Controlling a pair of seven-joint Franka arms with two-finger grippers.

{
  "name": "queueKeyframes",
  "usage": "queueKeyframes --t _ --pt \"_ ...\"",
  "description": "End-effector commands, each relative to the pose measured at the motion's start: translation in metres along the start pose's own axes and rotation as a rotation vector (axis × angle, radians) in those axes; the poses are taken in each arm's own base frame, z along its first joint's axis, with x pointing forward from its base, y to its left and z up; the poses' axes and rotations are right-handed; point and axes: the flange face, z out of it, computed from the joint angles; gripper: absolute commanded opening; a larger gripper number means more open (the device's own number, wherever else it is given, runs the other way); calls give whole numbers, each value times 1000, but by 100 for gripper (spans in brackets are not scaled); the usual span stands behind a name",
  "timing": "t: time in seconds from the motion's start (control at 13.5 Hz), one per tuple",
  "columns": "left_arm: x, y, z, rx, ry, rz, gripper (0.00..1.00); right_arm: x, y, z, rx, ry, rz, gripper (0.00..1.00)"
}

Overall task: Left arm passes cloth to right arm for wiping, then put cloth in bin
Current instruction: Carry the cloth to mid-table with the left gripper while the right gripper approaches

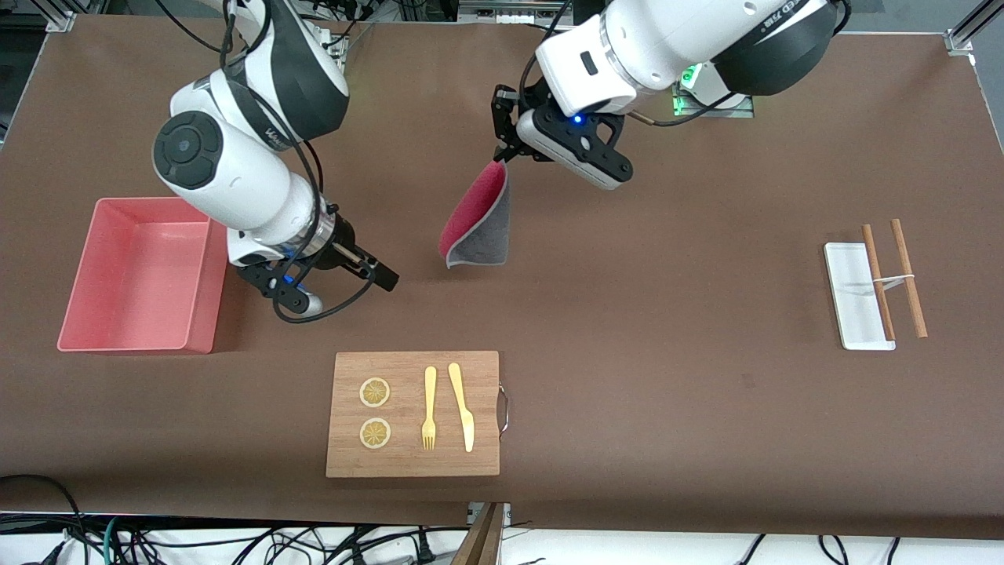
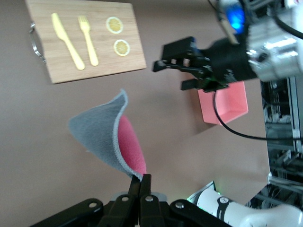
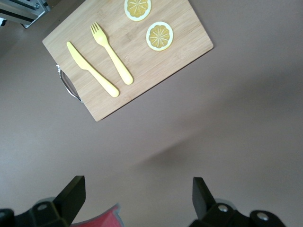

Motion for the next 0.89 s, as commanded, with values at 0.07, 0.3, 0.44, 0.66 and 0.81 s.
queueKeyframes --t 0.07,0.3,0.44,0.66,0.81 --pt "5 1 -6 -30 3 236 0 -8 -20 2 66 27 45 100" --pt "3 0 1 -26 -13 292 0 -16 -31 2 119 24 90 100" --pt "0 3 6 -25 -22 344 0 -19 -34 -1 161 -23 127 100" --pt "0 3 7 -26 -25 348 0 -29 -41 0 192 -87 183 100" --pt "-2 3 8 -23 -39 349 0 -35 -45 1 202 -86 192 100"
